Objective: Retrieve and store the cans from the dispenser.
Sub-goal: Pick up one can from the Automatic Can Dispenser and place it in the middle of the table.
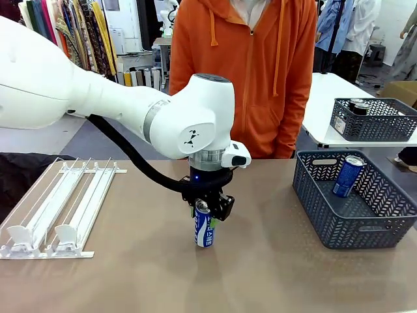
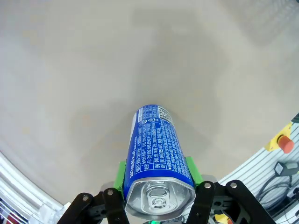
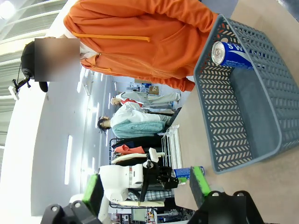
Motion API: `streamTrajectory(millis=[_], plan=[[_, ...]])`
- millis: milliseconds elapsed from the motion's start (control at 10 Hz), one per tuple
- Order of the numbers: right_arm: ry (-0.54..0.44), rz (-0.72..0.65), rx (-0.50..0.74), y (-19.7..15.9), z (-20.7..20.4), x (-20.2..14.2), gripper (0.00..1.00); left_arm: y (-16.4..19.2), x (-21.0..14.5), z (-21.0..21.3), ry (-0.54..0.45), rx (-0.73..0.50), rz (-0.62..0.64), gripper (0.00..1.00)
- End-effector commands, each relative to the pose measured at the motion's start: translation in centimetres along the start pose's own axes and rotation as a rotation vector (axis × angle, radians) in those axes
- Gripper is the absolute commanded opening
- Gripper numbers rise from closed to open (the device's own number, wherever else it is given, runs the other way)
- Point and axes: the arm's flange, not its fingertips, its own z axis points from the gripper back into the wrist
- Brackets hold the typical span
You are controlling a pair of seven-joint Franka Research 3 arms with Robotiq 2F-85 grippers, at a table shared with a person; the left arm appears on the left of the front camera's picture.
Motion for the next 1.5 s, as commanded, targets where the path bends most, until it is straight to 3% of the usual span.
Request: streamTrajectory(millis=[0, 100, 200, 500, 700, 900, 1100, 1300, 1400], plan=[[-0.001, 0.01, 0.012, 0.3, 0.1, 0.2, 1.0, -0.3, 0.4, 0.5, 0.0, 0.012, 0.026, 0.3], [-0.001, 0.01, 0.012, 0.3, 0.1, 0.2, 1.0, -0.2, 0.4, 0.5, -0.003, 0.013, 0.02, 0.88], [-0.001, 0.01, 0.012, 0.3, 0.1, 0.2, 1.0, -0.2, 0.4, 0.5, 0.002, 0.015, 0.019, 1.0], [-0.001, 0.01, 0.012, 0.3, 0.1, 0.2, 1.0, 0.0, 0.5, 0.6, -0.008, 0.007, 0.032, 1.0], [-0.001, 0.01, 0.012, 0.3, 0.1, 0.2, 1.0, 1.0, -1.4, 3.5, -0.074, -0.034, 0.058, 1.0], [-0.001, 0.01, 0.012, 0.3, 0.1, 0.2, 1.0, 3.9, -7.7, 9.8, -0.225, -0.121, 0.117, 1.0], [-0.001, 0.01, 0.012, 0.3, 0.1, 0.2, 1.0, 10.0, -16.6, 15.6, -0.393, -0.25, 0.198, 1.0], [-0.001, 0.01, 0.012, 0.3, 0.1, 0.2, 1.0, 17.9, -24.6, 17.5, -0.54, -0.401, 0.339, 1.0], [-0.001, 0.01, 0.012, 0.3, 0.1, 0.2, 1.0, 22.4, -28.9, 17.2, -0.601, -0.539, 0.394, 1.0]])
